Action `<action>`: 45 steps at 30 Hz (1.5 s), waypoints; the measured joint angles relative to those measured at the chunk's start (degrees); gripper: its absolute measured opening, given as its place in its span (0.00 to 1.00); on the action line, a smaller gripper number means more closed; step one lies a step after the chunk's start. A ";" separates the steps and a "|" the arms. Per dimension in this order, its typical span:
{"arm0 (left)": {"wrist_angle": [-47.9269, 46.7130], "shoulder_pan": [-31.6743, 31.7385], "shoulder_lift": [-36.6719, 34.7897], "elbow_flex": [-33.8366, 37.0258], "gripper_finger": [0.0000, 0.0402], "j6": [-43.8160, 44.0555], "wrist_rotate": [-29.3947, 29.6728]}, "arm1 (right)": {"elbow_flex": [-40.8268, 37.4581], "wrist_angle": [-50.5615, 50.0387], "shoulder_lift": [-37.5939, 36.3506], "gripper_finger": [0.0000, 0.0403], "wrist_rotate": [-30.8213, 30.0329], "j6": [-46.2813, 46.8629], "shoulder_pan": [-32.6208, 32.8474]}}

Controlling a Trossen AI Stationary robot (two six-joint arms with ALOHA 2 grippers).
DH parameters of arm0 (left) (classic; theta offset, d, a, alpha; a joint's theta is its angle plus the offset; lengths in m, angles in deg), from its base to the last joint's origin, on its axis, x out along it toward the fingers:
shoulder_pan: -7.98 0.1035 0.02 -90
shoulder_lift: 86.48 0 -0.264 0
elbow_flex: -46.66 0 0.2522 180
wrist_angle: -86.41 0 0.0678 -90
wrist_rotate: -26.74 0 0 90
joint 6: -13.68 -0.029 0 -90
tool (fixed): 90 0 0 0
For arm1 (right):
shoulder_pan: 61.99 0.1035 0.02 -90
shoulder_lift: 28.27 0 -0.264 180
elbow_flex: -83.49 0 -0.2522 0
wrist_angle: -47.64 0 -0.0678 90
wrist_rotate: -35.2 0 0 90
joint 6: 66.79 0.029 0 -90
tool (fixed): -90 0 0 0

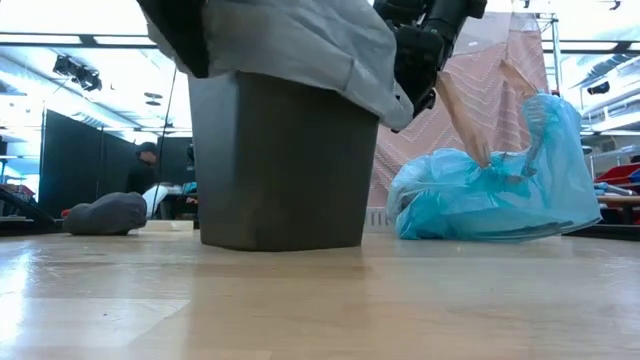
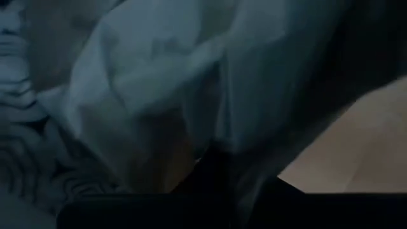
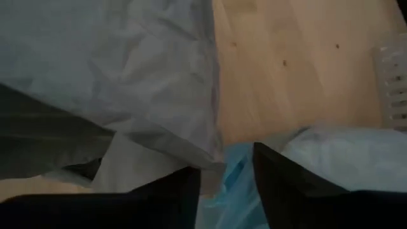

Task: Place trash/remove bag and relplace
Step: Put the gray trash bag into the black trash bin

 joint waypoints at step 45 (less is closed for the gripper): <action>-2.04 -7.33 -1.64 -8.67 0.52 3.04 -0.30 | 0.11 14.78 -9.42 0.67 12.59 -2.50 2.54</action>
